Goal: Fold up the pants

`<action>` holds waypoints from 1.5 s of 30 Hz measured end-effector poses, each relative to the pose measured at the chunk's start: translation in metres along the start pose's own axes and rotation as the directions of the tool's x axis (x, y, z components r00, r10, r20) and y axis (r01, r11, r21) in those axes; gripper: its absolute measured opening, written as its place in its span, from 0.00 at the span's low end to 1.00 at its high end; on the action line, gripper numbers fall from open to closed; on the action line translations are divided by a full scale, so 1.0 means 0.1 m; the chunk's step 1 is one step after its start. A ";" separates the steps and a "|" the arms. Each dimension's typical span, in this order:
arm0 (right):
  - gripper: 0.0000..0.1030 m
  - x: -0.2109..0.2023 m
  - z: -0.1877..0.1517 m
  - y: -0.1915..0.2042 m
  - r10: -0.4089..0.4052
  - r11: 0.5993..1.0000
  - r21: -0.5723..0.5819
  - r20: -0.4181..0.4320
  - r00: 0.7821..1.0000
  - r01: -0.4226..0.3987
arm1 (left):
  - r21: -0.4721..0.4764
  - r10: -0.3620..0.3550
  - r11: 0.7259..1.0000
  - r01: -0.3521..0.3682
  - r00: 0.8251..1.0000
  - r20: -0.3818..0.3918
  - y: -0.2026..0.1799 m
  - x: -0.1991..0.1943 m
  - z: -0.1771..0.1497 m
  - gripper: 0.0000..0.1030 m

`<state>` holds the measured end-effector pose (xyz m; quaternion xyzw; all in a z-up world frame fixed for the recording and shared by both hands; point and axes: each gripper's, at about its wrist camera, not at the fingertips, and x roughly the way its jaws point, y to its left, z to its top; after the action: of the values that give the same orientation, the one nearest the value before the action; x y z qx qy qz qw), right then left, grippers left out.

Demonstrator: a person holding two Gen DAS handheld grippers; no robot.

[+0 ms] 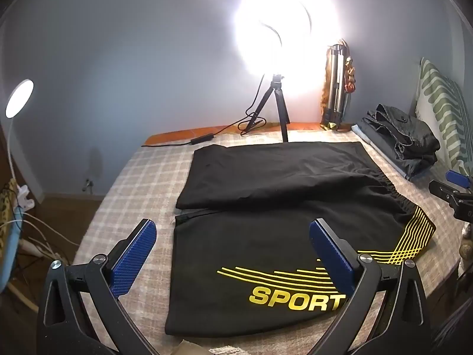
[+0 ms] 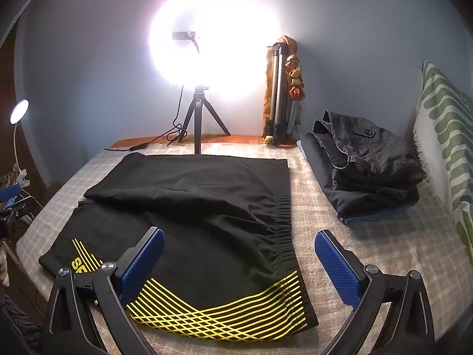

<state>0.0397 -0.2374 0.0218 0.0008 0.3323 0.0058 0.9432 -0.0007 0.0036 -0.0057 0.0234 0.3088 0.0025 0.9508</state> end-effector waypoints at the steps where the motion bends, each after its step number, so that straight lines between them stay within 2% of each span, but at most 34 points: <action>1: 1.00 0.00 0.00 0.00 0.001 1.000 0.000 0.000 1.000 -0.001 | 0.002 0.001 1.000 -0.001 1.000 -0.002 -0.01 0.01 0.00 1.00; 45: 1.00 0.01 -0.01 -0.01 0.015 1.000 0.016 -0.016 1.000 -0.014 | 0.013 0.002 1.000 -0.002 1.000 -0.006 0.05 0.04 0.00 1.00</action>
<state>0.0402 -0.2387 0.0204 0.0108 0.3399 0.0100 0.9403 0.0023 0.0084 -0.0080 0.0300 0.3114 0.0015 0.9498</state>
